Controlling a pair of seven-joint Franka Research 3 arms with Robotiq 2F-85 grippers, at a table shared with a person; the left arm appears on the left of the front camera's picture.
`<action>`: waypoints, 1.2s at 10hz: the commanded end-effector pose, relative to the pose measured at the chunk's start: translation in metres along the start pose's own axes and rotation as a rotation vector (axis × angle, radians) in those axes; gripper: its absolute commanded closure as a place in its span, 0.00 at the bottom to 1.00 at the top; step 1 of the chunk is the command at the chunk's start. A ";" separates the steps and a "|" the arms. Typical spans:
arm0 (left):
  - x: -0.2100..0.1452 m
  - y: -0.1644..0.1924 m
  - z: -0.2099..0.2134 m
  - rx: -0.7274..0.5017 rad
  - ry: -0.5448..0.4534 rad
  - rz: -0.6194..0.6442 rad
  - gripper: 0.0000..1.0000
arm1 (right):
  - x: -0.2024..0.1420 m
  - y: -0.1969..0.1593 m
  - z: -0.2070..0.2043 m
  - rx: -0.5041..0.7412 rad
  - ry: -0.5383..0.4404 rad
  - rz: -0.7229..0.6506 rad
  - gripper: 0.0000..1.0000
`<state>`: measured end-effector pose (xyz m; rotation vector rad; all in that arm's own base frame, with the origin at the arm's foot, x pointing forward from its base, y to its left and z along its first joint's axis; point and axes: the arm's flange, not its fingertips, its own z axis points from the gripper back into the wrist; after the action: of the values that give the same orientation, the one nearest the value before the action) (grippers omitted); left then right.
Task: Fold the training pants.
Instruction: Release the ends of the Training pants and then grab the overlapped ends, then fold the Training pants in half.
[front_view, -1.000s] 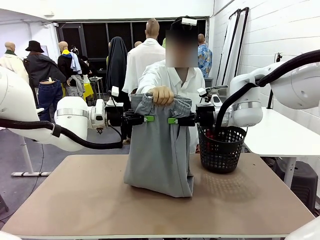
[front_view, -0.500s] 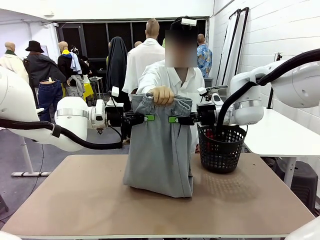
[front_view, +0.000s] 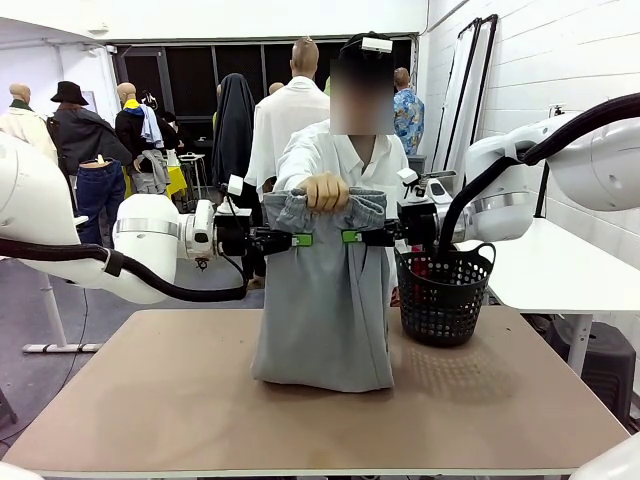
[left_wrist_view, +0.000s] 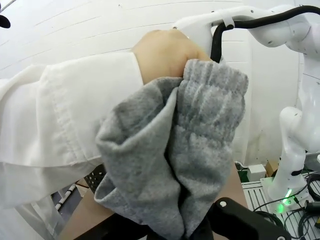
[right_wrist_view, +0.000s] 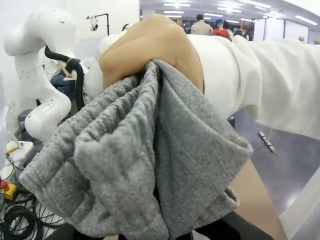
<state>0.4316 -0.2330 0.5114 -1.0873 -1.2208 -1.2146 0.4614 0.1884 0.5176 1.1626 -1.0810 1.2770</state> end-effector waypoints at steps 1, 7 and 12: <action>0.000 0.001 0.002 0.006 -0.005 0.002 1.00 | 0.012 -0.014 0.003 0.027 -0.008 -0.025 1.00; 0.000 0.001 0.002 0.006 -0.005 0.002 1.00 | 0.000 0.000 0.000 0.000 0.000 0.000 1.00; 0.000 0.001 0.002 0.006 -0.005 0.002 1.00 | 0.000 0.000 0.000 0.000 0.000 0.000 1.00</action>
<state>0.4321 -0.2322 0.5113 -1.0877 -1.2229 -1.2100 0.4634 0.1884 0.5150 1.1654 -1.0680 1.2785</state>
